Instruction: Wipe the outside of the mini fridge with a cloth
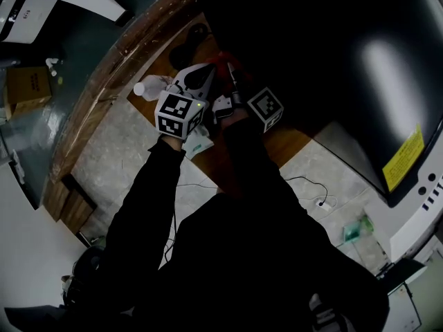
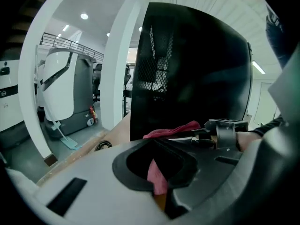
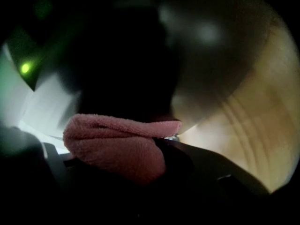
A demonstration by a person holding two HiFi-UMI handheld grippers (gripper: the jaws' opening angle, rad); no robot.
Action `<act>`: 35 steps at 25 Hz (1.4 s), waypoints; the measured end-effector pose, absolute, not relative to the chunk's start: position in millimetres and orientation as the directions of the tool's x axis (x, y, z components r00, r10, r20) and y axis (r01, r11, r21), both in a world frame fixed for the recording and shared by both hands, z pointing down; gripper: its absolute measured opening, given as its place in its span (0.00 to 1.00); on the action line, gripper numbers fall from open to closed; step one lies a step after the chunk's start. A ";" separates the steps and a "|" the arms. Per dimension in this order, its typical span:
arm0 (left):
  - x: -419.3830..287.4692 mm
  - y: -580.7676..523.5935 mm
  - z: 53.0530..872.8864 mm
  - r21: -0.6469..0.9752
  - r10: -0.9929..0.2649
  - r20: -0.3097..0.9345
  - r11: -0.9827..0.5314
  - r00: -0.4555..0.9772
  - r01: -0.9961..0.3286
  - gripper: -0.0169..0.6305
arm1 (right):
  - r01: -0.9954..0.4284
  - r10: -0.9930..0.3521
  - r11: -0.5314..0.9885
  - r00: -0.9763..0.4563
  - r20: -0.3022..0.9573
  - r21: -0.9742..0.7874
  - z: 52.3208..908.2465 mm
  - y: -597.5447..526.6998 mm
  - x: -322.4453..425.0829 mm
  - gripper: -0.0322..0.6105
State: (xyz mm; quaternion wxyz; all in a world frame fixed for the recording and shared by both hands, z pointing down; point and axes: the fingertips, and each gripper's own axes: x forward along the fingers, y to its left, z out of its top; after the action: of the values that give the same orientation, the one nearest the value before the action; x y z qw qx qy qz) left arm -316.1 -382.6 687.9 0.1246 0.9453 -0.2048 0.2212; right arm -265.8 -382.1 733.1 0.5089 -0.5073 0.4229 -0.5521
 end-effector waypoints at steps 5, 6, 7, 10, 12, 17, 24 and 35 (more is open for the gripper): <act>-315.2 -379.5 713.2 0.147 -0.313 0.514 -0.885 0.799 -0.441 0.04 | 0.143 -0.980 -0.180 0.063 0.191 -0.973 778.7 -377.3 -265.4 0.10; -315.7 -378.4 715.3 0.147 -0.314 0.518 -0.884 0.796 -0.445 0.04 | 0.145 -0.977 -0.191 0.068 0.203 -0.971 786.7 -376.4 -265.4 0.10; -316.3 -376.7 716.2 0.148 -0.315 0.521 -0.882 0.793 -0.447 0.04 | 0.147 -0.974 -0.203 0.073 0.215 -0.968 793.9 -375.1 -265.1 0.10; -317.4 -370.2 715.8 0.149 -0.315 0.524 -0.881 0.792 -0.449 0.04 | 0.154 -0.964 -0.237 0.088 0.252 -0.959 812.8 -371.2 -263.8 0.10; -317.4 -366.6 712.7 0.146 -0.318 0.518 -0.882 0.794 -0.448 0.04 | 0.153 -0.959 -0.253 0.093 0.269 -0.955 821.0 -369.7 -263.1 0.10; -325.8 -352.4 675.7 0.148 -0.343 0.457 -0.880 0.821 -0.450 0.04 | -0.011 -0.974 -0.222 0.043 0.221 -0.975 780.1 -355.7 -268.5 0.10; -348.7 -282.8 573.0 0.174 -0.326 0.313 -0.904 0.892 -0.391 0.04 | -0.343 -0.992 0.010 -0.122 0.035 -0.939 618.4 -280.4 -286.0 0.10; -348.0 -117.9 480.8 0.244 -0.209 0.195 -0.936 0.958 -0.254 0.04 | -0.802 -0.934 0.226 -0.339 0.110 -0.554 475.4 -93.9 -290.6 0.09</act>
State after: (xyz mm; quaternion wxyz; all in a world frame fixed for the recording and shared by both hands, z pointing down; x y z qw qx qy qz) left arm -348.0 -117.9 480.8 0.1343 0.9804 -0.1179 0.0834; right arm -290.6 -93.9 475.4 0.1236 -0.5614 0.7730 -0.2683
